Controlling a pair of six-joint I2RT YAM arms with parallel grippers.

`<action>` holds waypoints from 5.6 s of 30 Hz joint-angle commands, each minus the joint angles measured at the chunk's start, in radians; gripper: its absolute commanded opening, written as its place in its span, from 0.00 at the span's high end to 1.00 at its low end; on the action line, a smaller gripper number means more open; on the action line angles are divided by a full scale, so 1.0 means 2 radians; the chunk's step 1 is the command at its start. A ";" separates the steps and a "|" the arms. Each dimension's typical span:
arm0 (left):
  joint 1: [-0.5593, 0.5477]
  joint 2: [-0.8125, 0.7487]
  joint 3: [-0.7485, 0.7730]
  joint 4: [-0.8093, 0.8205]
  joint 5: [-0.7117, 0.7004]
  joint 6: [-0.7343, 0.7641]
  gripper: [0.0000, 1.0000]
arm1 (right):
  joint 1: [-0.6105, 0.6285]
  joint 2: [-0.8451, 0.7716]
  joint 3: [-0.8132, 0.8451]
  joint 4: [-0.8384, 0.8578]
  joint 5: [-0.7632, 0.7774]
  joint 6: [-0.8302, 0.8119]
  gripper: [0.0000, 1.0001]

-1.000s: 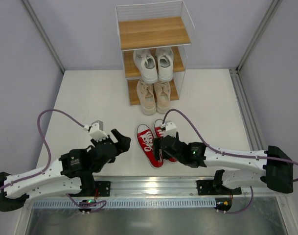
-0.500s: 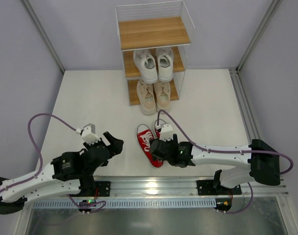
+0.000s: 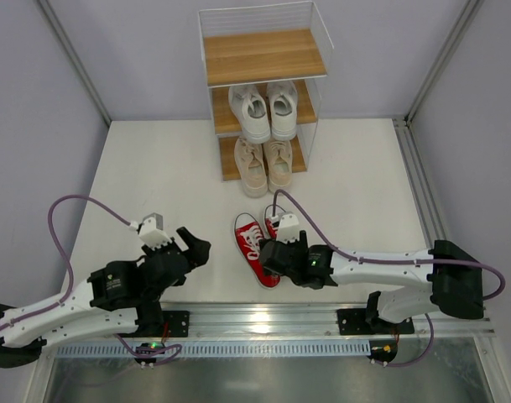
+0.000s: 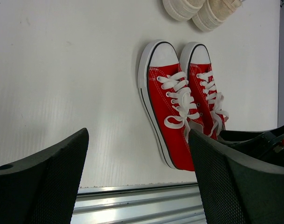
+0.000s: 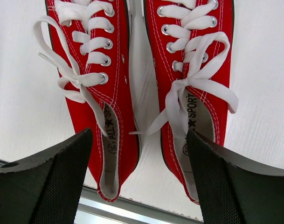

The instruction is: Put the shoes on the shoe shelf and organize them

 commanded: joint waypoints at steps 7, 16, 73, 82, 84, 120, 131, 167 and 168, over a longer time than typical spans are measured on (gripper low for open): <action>0.001 -0.010 -0.004 -0.015 -0.021 -0.016 0.15 | -0.004 0.042 -0.015 0.065 -0.010 -0.001 0.27; 0.001 -0.014 -0.006 -0.026 -0.012 -0.025 0.16 | -0.017 0.062 -0.013 0.077 -0.016 -0.008 0.69; 0.001 -0.035 -0.007 -0.034 -0.008 -0.020 0.20 | -0.063 0.080 -0.034 0.172 -0.007 -0.036 0.96; 0.001 -0.050 -0.009 -0.019 -0.014 -0.002 0.20 | -0.060 -0.076 -0.019 0.085 -0.018 -0.123 0.96; 0.001 -0.049 -0.009 -0.011 -0.014 0.003 0.20 | -0.060 -0.109 0.004 0.063 -0.012 -0.144 0.96; 0.002 -0.125 -0.009 -0.056 0.029 0.011 0.23 | -0.219 0.257 0.804 0.200 0.072 -0.563 0.96; 0.001 -0.156 -0.005 -0.080 0.022 0.005 0.23 | -0.270 0.277 0.823 0.192 0.003 -0.495 0.96; 0.002 -0.196 0.020 -0.136 0.009 -0.011 0.25 | -0.308 0.333 0.847 0.202 -0.051 -0.359 0.92; 0.002 -0.198 0.021 -0.136 0.009 -0.011 0.25 | -0.308 0.334 0.847 0.203 -0.052 -0.358 0.91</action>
